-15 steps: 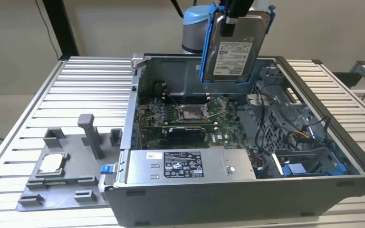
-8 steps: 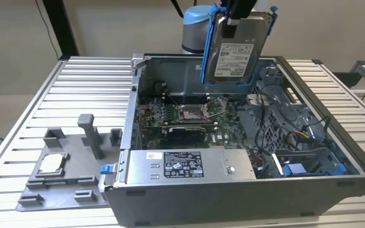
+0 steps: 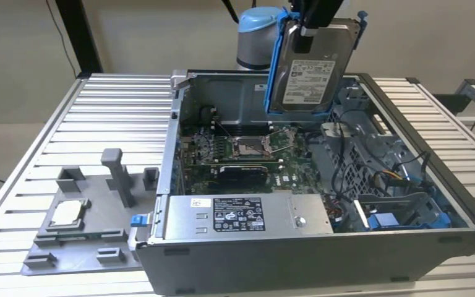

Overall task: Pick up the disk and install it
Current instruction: 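Pick up the disk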

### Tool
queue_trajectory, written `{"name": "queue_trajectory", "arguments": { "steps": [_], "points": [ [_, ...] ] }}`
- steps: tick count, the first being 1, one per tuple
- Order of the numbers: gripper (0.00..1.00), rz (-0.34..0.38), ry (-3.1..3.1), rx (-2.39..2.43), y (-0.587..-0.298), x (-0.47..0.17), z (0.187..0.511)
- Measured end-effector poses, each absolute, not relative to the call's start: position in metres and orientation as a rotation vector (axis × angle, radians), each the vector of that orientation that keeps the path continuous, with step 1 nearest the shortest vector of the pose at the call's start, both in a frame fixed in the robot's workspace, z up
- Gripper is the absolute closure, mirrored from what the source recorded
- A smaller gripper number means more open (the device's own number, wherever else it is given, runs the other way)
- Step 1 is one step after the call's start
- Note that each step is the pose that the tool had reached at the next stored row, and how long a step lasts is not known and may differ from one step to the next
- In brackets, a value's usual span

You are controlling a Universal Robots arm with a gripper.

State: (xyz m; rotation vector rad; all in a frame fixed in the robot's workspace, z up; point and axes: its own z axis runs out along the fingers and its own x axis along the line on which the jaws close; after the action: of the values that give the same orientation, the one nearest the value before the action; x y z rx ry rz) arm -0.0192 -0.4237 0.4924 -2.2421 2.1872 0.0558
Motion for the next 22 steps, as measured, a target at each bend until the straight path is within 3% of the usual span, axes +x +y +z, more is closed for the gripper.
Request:
{"name": "queue_trajectory", "arguments": {
  "steps": [22],
  "points": [
    [1.0,0.056,2.187,-2.242,-0.473,-0.002,0.492]
  ]
}}
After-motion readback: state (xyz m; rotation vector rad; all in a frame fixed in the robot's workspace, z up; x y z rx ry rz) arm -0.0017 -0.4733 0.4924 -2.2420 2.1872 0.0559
